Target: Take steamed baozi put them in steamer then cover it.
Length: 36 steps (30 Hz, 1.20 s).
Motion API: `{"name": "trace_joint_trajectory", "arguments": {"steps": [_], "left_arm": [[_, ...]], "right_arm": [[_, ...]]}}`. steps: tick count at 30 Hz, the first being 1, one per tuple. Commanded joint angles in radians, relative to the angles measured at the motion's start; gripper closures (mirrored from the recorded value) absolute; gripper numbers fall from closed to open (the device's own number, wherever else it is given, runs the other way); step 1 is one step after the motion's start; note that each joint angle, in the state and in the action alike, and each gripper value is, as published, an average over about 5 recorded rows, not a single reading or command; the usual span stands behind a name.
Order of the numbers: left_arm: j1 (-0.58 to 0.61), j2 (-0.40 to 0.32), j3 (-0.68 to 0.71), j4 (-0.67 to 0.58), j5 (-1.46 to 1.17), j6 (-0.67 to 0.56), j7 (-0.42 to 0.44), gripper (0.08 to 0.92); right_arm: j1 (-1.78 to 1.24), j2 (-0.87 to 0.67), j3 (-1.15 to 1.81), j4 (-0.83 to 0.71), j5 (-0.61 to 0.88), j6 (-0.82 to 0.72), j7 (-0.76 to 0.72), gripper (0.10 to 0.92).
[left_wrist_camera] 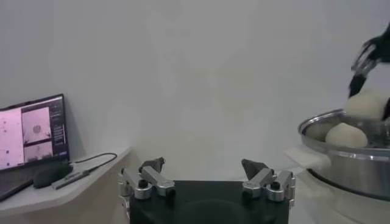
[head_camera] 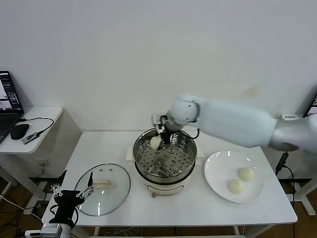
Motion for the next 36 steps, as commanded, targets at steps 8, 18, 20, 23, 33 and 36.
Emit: {"name": "trace_joint_trajectory", "arguments": {"steps": [8,18,20,23,33,36], "left_arm": [[0.007,0.0,-0.008,-0.004,-0.002,-0.002,0.0,0.177],[0.007,0.001,-0.008,-0.005,-0.004,-0.002,0.0,0.177],[0.007,0.0,-0.007,-0.006,-0.004,-0.002,0.0,0.177],[0.008,0.001,-0.006,-0.007,-0.004,-0.002,0.0,0.177],[0.005,0.008,0.007,-0.01,-0.002,-0.002,0.001,0.177],[0.007,0.011,0.019,-0.013,0.003,-0.002,0.001,0.177]], "right_arm": [[-0.109,0.182,-0.006,-0.145,-0.052,-0.059,0.034,0.44],[-0.077,0.144,0.001,-0.114,-0.055,-0.059,-0.006,0.29],[-0.044,0.111,0.002,-0.089,-0.058,-0.046,-0.038,0.246],[0.029,0.033,0.001,-0.04,-0.081,0.012,-0.115,0.21],[0.231,-0.362,-0.036,0.198,-0.126,0.147,-0.272,0.203],[0.219,-0.501,-0.057,0.277,-0.165,0.177,-0.29,0.203]]}}
